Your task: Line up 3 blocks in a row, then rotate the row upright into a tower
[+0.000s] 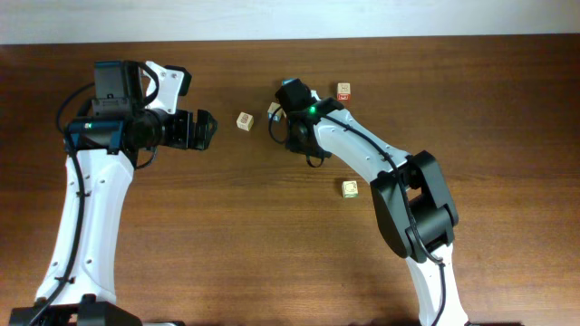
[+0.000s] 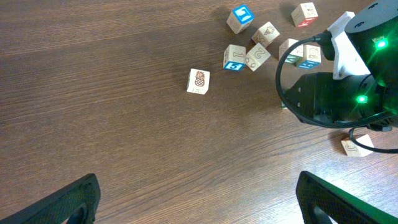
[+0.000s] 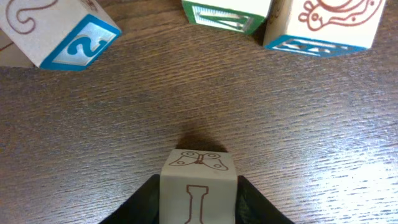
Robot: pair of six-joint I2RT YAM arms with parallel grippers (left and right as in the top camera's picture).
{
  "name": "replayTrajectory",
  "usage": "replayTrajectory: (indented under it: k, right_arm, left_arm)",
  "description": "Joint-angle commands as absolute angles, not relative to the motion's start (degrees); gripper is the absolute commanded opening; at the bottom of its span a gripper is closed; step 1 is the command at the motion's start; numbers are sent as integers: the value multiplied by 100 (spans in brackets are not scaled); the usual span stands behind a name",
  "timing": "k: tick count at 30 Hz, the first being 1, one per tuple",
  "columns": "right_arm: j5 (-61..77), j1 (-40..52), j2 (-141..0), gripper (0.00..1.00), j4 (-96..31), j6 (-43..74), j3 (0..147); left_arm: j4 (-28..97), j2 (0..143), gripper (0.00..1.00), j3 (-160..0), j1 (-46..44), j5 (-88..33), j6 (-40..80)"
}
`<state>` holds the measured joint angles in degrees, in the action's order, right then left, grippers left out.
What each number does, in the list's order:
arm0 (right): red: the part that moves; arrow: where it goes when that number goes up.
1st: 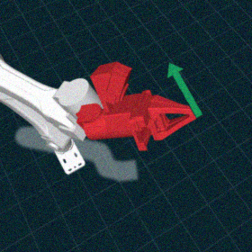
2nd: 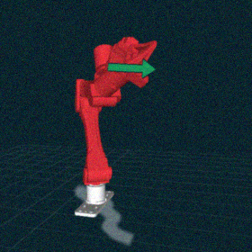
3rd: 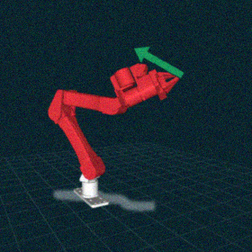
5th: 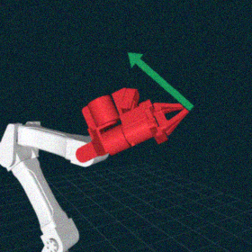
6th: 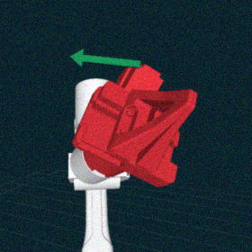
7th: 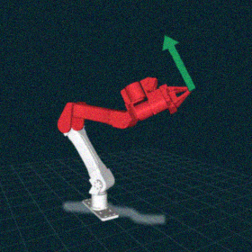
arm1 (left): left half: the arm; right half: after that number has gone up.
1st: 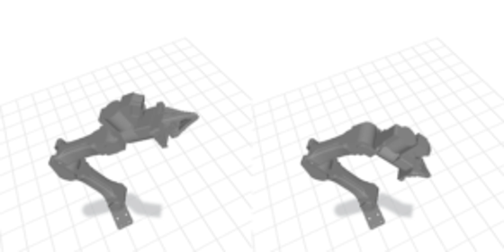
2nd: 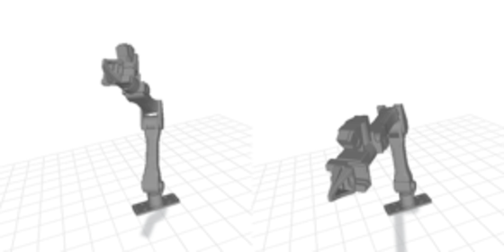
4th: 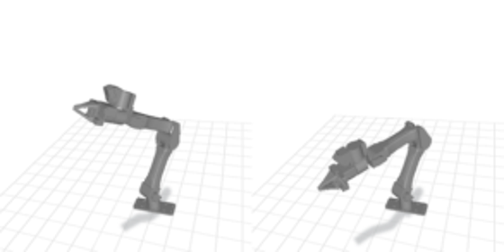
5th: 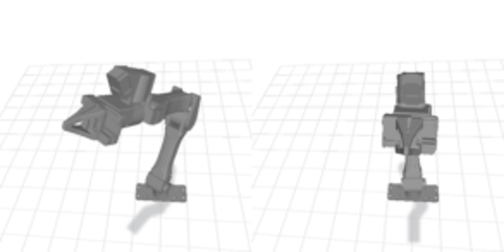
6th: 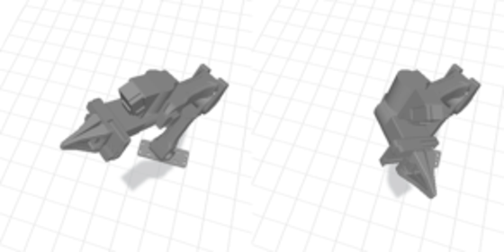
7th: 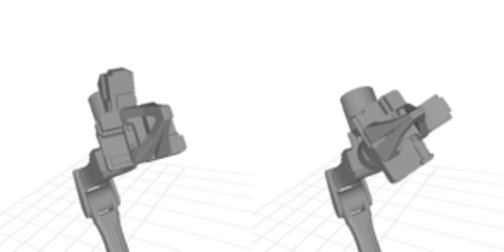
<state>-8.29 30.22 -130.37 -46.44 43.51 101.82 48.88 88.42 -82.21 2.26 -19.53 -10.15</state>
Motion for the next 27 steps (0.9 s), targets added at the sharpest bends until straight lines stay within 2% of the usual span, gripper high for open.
replayTrajectory:
  k: [1, 6, 12, 13, 15, 17, 18, 19, 21, 22, 27]
  right_arm:
    - [-395, 3035, -13078, 33, -4821, 3918, 10162]
    - [89, 3026, -13023, 40, -6869, 3063, 10407]
    - [86, 3033, -13021, 41, -7417, 2862, 10409]
    - [86, 3033, -13021, 44, -7352, 2672, 10422]
    - [89, 3030, -13021, 61, -7046, 2082, 10422]
    - [60, 3030, -13023, 65, -6753, 1894, 10418]
    - [-23, 3030, -13039, 65, -6558, 1863, 10414]
    - [-67, 3030, -13056, 61, -6466, 1865, 10412]
    - [-67, 3030, -13061, 42, -6429, 1890, 10372]
    - [-64, 3030, -13061, 36, -6431, 1890, 10372]
    - [132, 3030, -13050, 34, -7303, 2045, 10374]
  left_arm:
    - [4895, 8853, 99, -8335, 202, -1975, -991]
    - [4895, 8853, 99, -8335, 202, -1975, -989]
    - [4895, 8853, 99, -8335, 202, -1975, -991]
    - [4895, 8853, 99, -8335, 202, -1975, -991]
    - [4895, 8853, 99, -8335, 202, -1975, -991]
    - [4895, 8853, 99, -8335, 202, -1975, -991]
    - [4895, 8853, 99, -8335, 202, -1975, -989]
    - [4895, 8853, 99, -8335, 202, -1975, -991]
    - [4895, 8853, 99, -8335, 202, -1975, -991]
    - [4895, 8853, 99, -8335, 202, -1975, -991]
    - [4895, 8853, 99, -8335, 202, -1975, -991]
